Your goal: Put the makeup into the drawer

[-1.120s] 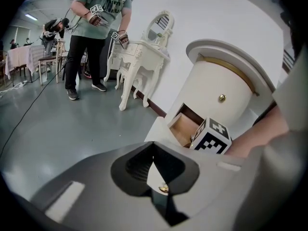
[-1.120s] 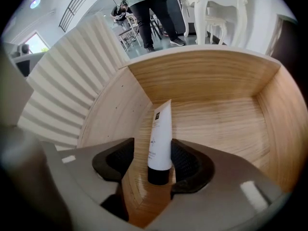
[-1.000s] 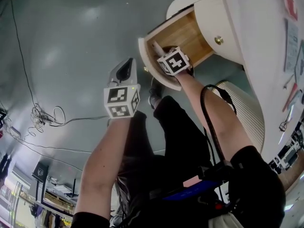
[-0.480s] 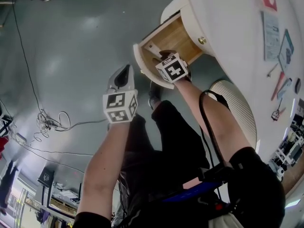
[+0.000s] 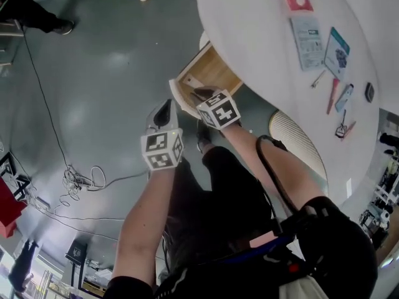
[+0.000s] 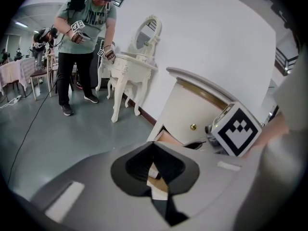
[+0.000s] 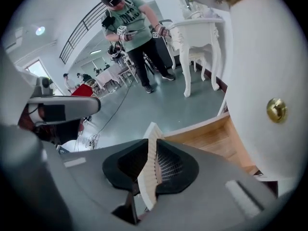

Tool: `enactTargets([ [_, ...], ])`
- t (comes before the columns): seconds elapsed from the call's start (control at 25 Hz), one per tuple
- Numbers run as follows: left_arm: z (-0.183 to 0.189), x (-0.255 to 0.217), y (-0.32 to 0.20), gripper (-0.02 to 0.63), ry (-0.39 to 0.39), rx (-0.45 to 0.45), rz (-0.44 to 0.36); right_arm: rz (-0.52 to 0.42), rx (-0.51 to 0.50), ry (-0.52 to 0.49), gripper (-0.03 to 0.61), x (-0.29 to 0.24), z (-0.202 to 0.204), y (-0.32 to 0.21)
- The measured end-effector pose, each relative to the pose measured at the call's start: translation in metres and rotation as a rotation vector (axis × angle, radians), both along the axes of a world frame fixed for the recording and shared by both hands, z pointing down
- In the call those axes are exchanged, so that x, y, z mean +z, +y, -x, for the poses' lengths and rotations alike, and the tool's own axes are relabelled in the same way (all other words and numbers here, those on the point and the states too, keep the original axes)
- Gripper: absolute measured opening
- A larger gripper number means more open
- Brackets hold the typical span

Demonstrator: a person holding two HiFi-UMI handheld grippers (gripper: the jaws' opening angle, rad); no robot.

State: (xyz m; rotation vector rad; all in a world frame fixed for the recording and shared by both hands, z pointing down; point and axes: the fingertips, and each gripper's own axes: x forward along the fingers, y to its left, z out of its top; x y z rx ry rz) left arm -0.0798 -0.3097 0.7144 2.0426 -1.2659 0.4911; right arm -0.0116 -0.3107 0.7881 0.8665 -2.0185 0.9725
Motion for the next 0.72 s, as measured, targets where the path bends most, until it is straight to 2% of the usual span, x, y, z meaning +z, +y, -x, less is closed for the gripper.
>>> enactTargets([
  [0.16, -0.008, -0.033, -0.002, -0.002, 0.012, 0.037, -0.029, -0.040, 0.001, -0.023, 0.040, -0.042, 0.008, -0.003],
  [0.48, -0.008, -0.087, -0.011, -0.002, 0.031, 0.051, -0.066, -0.116, 0.045, -0.104, 0.003, -0.119, 0.021, -0.017],
  [0.72, 0.008, -0.131, -0.019, -0.002, 0.050, 0.038, -0.114, -0.203, 0.048, -0.144, 0.003, -0.184, 0.028, -0.028],
])
